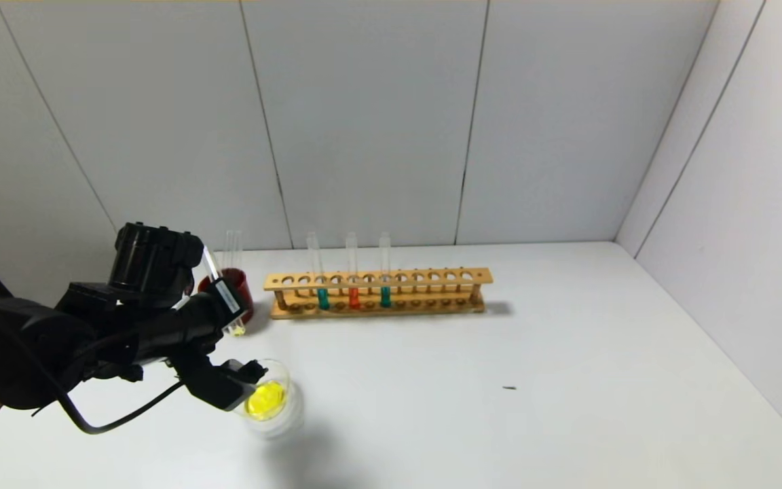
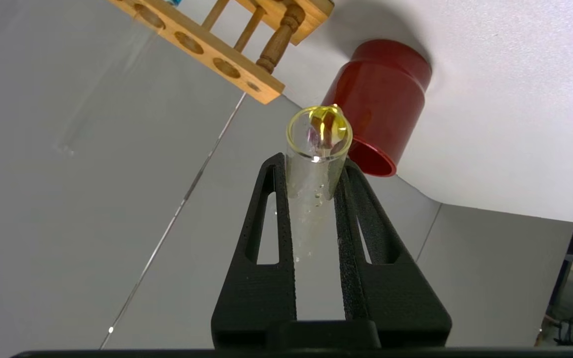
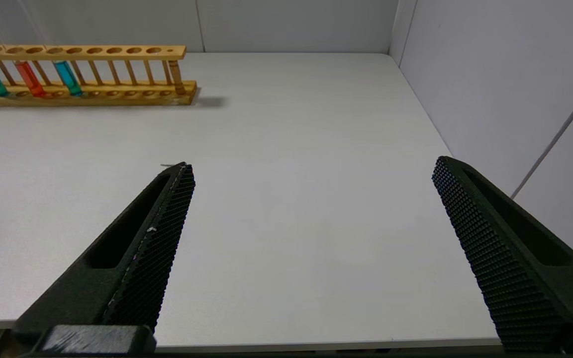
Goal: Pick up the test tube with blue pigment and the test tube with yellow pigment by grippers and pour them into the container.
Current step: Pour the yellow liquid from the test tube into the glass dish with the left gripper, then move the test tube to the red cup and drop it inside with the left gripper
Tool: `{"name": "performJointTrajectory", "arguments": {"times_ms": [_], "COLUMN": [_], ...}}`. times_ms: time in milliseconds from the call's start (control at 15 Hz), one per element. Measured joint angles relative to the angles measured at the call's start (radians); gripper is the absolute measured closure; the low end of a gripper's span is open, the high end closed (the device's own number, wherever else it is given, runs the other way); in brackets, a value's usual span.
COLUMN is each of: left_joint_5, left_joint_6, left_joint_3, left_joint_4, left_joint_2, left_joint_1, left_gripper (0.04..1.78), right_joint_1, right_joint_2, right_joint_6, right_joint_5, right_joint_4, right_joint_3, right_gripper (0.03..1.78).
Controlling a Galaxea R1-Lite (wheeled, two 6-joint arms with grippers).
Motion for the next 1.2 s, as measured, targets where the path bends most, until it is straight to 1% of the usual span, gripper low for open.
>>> {"name": "performJointTrajectory", "arguments": {"times_ms": [133,200,333,467,600,733,867,1000,1067,1133,1200], "left_joint_5": [-0.001,-0.002,-0.002,0.004,0.041,0.084,0.089,0.040,-0.006,-0.058,-0.098], "left_joint_6": [-0.043,-0.108,-0.290,-0.530,-0.789,-1.082,-1.370,-1.652,-1.775,-1.883,-1.952], "left_joint_3": [0.007,0.015,0.036,0.048,0.043,0.022,-0.006,-0.049,-0.066,-0.080,-0.096], "left_joint_4": [-0.003,-0.007,-0.030,-0.076,-0.107,-0.122,-0.150,-0.165,-0.170,-0.173,-0.180], "left_joint_2": [-0.028,-0.046,-0.084,-0.123,-0.152,-0.171,-0.184,-0.182,-0.173,-0.157,-0.136], "left_joint_1": [0.001,0.003,0.004,0.004,0.005,0.006,0.007,0.023,0.045,0.082,0.123], "left_gripper": [1.52,1.52,1.52,1.52,1.52,1.52,1.52,1.52,1.52,1.52,1.52], "right_joint_1": [0.000,0.000,0.000,0.000,0.000,0.000,0.000,0.000,0.000,0.000,0.000], "right_joint_2": [0.000,0.000,0.000,0.000,0.000,0.000,0.000,0.000,0.000,0.000,0.000], "right_joint_6": [0.000,0.000,0.000,0.000,0.000,0.000,0.000,0.000,0.000,0.000,0.000], "right_joint_5": [0.000,0.000,0.000,0.000,0.000,0.000,0.000,0.000,0.000,0.000,0.000], "right_joint_4": [0.000,0.000,0.000,0.000,0.000,0.000,0.000,0.000,0.000,0.000,0.000], "right_joint_3": [0.000,0.000,0.000,0.000,0.000,0.000,0.000,0.000,0.000,0.000,0.000], "right_gripper": [0.06,0.06,0.06,0.06,0.06,0.06,0.06,0.06,0.06,0.06,0.06]}}
